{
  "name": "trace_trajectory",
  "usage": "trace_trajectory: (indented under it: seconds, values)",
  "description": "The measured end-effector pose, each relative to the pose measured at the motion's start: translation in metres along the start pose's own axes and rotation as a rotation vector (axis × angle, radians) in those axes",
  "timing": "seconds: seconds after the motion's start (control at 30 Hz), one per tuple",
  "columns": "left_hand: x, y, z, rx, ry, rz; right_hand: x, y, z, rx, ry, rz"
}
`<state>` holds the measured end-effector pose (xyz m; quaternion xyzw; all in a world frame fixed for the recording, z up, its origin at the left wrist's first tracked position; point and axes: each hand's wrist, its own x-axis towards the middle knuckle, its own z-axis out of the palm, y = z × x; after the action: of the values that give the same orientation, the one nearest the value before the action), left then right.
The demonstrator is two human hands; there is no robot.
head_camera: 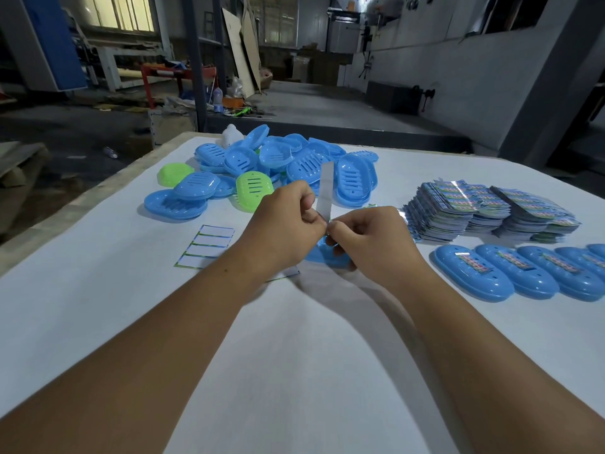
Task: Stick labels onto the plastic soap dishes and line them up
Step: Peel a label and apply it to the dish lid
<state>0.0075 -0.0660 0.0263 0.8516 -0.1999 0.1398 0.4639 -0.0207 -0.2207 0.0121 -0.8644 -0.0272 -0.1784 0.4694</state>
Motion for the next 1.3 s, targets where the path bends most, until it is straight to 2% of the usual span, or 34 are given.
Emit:
trace_trajectory:
  seconds: [0.2, 0.37, 0.7, 1.0, 1.07, 1.13, 1.2, 1.3]
  values:
    - [0.005, -0.009, 0.000, 0.005, 0.060, -0.074, 0.004, 0.003, -0.004, 0.022, 0.032, 0.056]
    - [0.012, -0.021, -0.013, 0.172, 0.099, -0.228, 0.006, 0.009, -0.009, 0.027, 0.046, 0.136]
    - [0.011, -0.022, -0.039, 0.647, -0.081, -0.397, 0.007, 0.010, -0.010, -0.057, 0.025, 0.186]
    - [0.012, -0.025, -0.059, 0.960, -0.301, -0.411, 0.005, 0.007, -0.009, -0.030, 0.049, 0.168]
    - [0.010, -0.026, -0.059, 1.016, -0.297, -0.413, 0.005, 0.007, -0.008, -0.032, 0.061, 0.154]
    - [0.009, -0.026, -0.055, 1.048, -0.219, -0.375, 0.004, 0.006, -0.007, -0.049, 0.077, 0.132]
    - [0.010, -0.022, -0.046, 0.905, -0.075, -0.299, 0.003, 0.005, -0.006, -0.061, 0.098, 0.112]
    - [0.007, -0.008, -0.021, 0.290, 0.044, -0.151, 0.002, 0.003, -0.004, -0.097, 0.145, 0.073]
